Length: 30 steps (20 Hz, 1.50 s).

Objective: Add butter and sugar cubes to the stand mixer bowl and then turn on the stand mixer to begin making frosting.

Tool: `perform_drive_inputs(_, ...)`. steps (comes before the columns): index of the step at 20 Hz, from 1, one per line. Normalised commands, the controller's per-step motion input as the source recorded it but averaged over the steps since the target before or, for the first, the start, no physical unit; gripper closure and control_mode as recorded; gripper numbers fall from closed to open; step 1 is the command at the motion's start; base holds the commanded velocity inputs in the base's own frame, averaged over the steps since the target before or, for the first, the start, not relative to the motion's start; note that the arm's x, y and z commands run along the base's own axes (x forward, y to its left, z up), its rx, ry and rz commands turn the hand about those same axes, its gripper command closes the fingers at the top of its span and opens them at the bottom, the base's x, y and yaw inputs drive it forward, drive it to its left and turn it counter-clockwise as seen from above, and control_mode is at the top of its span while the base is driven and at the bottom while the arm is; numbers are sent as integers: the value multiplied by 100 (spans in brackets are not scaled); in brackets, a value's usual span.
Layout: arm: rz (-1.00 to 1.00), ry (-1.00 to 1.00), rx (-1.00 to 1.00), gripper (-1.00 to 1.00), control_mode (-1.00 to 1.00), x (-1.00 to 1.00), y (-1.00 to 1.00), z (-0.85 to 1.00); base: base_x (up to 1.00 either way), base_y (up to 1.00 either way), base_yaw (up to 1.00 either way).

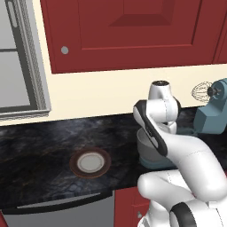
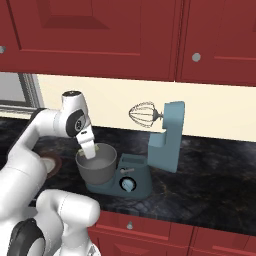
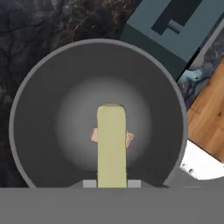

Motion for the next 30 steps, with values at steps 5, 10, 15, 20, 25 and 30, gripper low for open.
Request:
perform_drive_inputs(5,4,-4,0,100,-100,30,-9,-15,0,0,0)
perform_drive_inputs(10,4,-2,0,100,-100,15,-6,-31,0,0,0)
perform_drive_inputs(15,3,-1,0,100,-100,9,-4,-37,0,0,0)
perform_drive_inputs(20,1,0,0,100,-100,10,-1,-35,0,0,0)
perform_drive_inputs(25,1,0,1,100,-100,7,-3,-31,0,0,0)
perform_drive_inputs(30,1,0,1,100,-100,4,-6,-26,0,0,0)
